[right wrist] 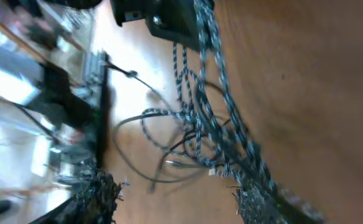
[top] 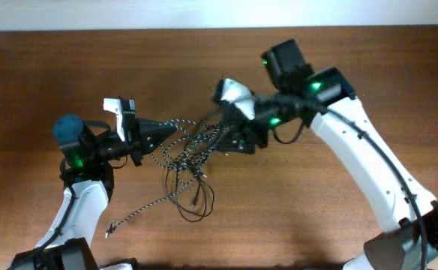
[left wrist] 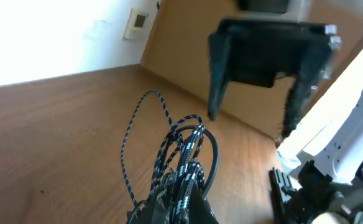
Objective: Untangle cables
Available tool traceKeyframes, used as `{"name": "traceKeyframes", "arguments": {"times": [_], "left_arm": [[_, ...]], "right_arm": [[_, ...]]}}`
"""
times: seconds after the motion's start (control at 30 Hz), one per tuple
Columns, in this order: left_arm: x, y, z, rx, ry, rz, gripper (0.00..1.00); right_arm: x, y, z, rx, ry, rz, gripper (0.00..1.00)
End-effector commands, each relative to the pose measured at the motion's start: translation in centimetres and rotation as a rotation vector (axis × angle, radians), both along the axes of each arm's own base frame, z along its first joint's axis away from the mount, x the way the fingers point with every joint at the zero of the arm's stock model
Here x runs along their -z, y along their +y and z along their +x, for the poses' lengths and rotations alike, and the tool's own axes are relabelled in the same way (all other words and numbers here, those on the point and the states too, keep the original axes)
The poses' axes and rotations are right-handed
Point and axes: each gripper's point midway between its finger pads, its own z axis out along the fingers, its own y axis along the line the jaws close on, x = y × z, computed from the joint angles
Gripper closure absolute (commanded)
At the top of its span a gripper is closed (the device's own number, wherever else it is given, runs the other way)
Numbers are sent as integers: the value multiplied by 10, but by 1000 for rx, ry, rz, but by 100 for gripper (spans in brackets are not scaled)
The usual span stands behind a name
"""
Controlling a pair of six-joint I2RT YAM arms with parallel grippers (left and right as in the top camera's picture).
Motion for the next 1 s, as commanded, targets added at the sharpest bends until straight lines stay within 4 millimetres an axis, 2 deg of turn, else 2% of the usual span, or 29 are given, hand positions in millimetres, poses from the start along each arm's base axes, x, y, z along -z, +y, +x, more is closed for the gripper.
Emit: {"name": "traceKeyframes", "arguments": {"times": [0.0, 0.07, 0.17, 0.23, 0.27, 0.37, 0.47, 0.6, 0.63, 0.7, 0.77, 0.83, 0.87, 0.93, 0.97], "left_arm": [[8, 7, 14, -97, 78, 0, 100], [11, 7, 14, -101, 176, -32, 100], [11, 7, 13, -99, 252, -61, 100], [11, 7, 13, -100, 316, -86, 98], [10, 5, 10, -81, 324, -90, 97], [7, 1, 0, -14, 315, -93, 100], [7, 1, 0, -13, 325, -96, 100], [6, 0, -5, 14, 330, -100, 100], [6, 0, -5, 14, 330, -100, 100], [6, 0, -5, 14, 330, -100, 100], [6, 0, -5, 13, 330, -100, 100], [6, 0, -4, 13, 329, -99, 100], [6, 0, -4, 13, 318, -96, 100], [6, 0, -4, 13, 319, -96, 100], [6, 0, -4, 13, 319, -96, 100]], "right_arm": [[-4, 6, 12, 107, -329, -300, 49], [7, 22, 6, 112, -484, -449, 55], [0, 35, 9, 141, -612, -493, 55], [4, 39, 13, 138, -625, -502, 58], [7, 39, 14, 109, -642, -514, 62], [9, 29, 27, 135, -651, -542, 70], [15, 29, 29, 121, -601, -512, 70], [33, 32, 32, 105, -575, -544, 71], [37, 33, 33, 101, -570, -550, 74], [38, 32, 34, 102, -570, -555, 89], [36, 21, 45, 159, -612, -616, 96], [16, 8, 71, 384, -664, -633, 96], [-4, 2, 82, 513, -661, -587, 96], [-50, -21, 102, 759, -594, -446, 96], [-84, -43, 114, 925, -514, -312, 96]]}}
